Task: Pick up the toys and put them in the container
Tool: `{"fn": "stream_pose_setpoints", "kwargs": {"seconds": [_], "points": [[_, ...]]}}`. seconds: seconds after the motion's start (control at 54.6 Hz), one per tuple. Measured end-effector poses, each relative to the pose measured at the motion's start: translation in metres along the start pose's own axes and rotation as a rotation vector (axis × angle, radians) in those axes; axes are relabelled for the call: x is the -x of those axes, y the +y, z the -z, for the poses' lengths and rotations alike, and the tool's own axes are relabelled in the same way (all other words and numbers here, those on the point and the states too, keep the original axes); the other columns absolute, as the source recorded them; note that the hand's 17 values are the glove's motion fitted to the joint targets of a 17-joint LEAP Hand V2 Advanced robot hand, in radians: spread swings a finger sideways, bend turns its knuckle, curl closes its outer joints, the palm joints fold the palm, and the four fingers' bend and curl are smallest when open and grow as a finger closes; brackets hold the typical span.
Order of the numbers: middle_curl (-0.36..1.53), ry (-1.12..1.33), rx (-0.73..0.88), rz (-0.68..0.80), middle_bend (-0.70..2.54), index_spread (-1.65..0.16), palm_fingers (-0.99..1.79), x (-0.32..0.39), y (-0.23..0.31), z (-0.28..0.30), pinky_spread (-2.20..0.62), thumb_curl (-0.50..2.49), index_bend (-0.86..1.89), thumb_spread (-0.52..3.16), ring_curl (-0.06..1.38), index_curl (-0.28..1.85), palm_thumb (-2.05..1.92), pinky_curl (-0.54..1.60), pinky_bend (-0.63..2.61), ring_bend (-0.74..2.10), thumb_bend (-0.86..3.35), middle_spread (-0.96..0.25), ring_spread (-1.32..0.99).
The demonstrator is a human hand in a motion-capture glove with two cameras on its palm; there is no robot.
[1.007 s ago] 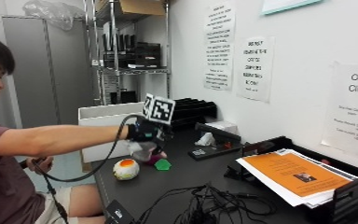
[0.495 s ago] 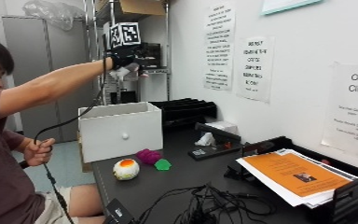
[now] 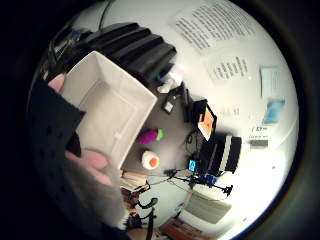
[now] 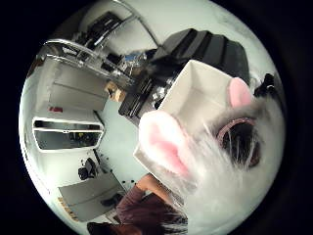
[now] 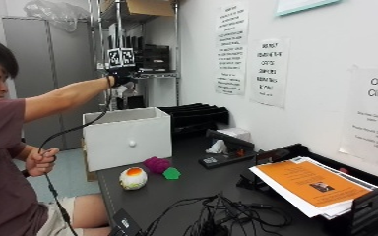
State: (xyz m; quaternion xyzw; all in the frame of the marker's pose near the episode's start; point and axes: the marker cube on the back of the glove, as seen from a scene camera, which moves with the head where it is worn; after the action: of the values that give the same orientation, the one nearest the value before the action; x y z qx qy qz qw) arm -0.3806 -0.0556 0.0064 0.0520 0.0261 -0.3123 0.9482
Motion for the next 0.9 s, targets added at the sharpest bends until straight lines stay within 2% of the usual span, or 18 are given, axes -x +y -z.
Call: {"fn": "stream_pose_setpoints", "kwargs": {"seconds": [0.165, 0.275, 0.366, 0.385, 0.403, 0.458, 0.476, 0.495, 0.513, 0.531, 0.55, 0.568, 0.586, 0.604, 0.659, 0.769, 0.898], "points": [[0.88, 0.033, 0.053, 0.078, 1.28, -0.23, 1.07, 0.033, -0.021, -0.04, -0.35, 1.12, 0.94, 0.43, 0.59, 1.0, 0.56, 0.48, 0.89, 1.33, 0.01, -0.23, -0.37], [0.88, 0.074, 0.088, 0.018, 1.26, -0.23, 1.05, 0.034, -0.029, -0.059, -0.34, 1.14, 0.91, 0.44, 0.59, 1.03, 0.57, 0.48, 0.89, 1.32, 0.0, -0.23, -0.38], [0.88, 0.068, 0.248, -0.024, 1.21, -0.24, 0.94, 0.032, -0.03, -0.074, -0.34, 1.14, 0.85, 0.47, 0.59, 1.05, 0.54, 0.49, 0.92, 1.31, -0.02, -0.24, -0.38], [0.87, 0.083, 0.295, -0.014, 1.17, -0.25, 0.75, 0.029, -0.028, -0.076, -0.33, 1.13, 0.75, 0.51, 0.6, 1.04, 0.53, 0.49, 0.93, 1.32, -0.03, -0.25, -0.39], [0.88, 0.098, 0.342, -0.006, 1.19, -0.24, 0.8, 0.026, -0.025, -0.079, -0.33, 1.13, 0.8, 0.5, 0.61, 1.07, 0.52, 0.51, 0.93, 1.32, -0.02, -0.26, -0.39], [0.87, 0.103, 0.424, -0.021, 1.13, -0.25, 0.58, 0.021, -0.021, -0.084, -0.31, 1.08, 0.56, 0.62, 0.61, 1.03, 0.46, 0.5, 0.96, 1.37, -0.05, -0.28, -0.4], [0.86, 0.103, 0.435, -0.026, 1.1, -0.24, 0.29, 0.02, -0.02, -0.084, -0.29, 1.03, 0.39, 0.74, 0.6, 0.99, 0.31, 0.51, 0.98, 1.32, -0.12, -0.28, -0.4], [0.82, 0.107, 0.442, -0.023, 0.95, -0.22, -0.07, 0.018, -0.019, -0.083, -0.26, 0.98, 0.21, 0.79, 0.61, 0.96, 0.22, 0.56, 1.09, 1.28, -0.15, -0.26, -0.37], [0.79, 0.112, 0.446, -0.012, 0.81, -0.21, -0.31, 0.015, -0.018, -0.083, -0.23, 0.94, 0.13, 0.82, 0.62, 0.94, 0.16, 0.6, 1.19, 1.23, -0.15, -0.23, -0.32], [0.73, 0.114, 0.443, 0.0, 0.64, -0.21, -0.53, 0.014, -0.017, -0.081, -0.19, 0.9, 0.06, 0.85, 0.58, 0.87, 0.08, 0.59, 1.24, 1.12, -0.16, -0.18, -0.26], [0.69, 0.111, 0.434, 0.003, 0.54, -0.21, -0.59, 0.012, -0.016, -0.08, -0.17, 0.88, 0.02, 0.87, 0.55, 0.81, 0.04, 0.57, 1.26, 1.03, -0.14, -0.15, -0.24], [0.72, 0.101, 0.418, -0.008, 0.66, -0.21, -0.21, 0.011, -0.016, -0.078, -0.17, 0.86, -0.01, 0.93, 0.57, 0.76, 0.07, 0.53, 1.21, 1.12, -0.08, -0.19, -0.27], [0.63, 0.087, 0.396, -0.028, 0.43, -0.21, -0.6, 0.01, -0.016, -0.075, -0.13, 0.82, -0.02, 0.92, 0.48, 0.7, -0.01, 0.54, 1.27, 0.91, -0.12, -0.12, -0.2], [0.61, 0.073, 0.369, -0.049, 0.37, -0.21, -0.62, 0.008, -0.016, -0.071, -0.11, 0.8, -0.02, 0.94, 0.46, 0.65, -0.04, 0.53, 1.27, 0.84, -0.11, -0.1, -0.18], [0.55, 0.056, 0.297, -0.082, 0.24, -0.2, -0.58, -0.003, -0.011, -0.056, -0.06, 0.73, -0.01, 0.99, 0.4, 0.56, -0.07, 0.5, 1.23, 0.71, -0.09, -0.05, -0.12], [0.48, 0.038, 0.217, -0.057, 0.13, -0.2, -0.52, -0.018, -0.001, -0.026, -0.01, 0.62, -0.02, 1.05, 0.33, 0.43, -0.09, 0.46, 1.09, 0.54, -0.08, -0.01, -0.05], [0.41, 0.099, 0.237, -0.122, 0.1, -0.2, -0.47, -0.048, 0.024, 0.016, 0.02, 0.52, -0.01, 1.08, 0.3, 0.32, -0.1, 0.41, 0.96, 0.44, -0.08, 0.0, -0.01]]}}
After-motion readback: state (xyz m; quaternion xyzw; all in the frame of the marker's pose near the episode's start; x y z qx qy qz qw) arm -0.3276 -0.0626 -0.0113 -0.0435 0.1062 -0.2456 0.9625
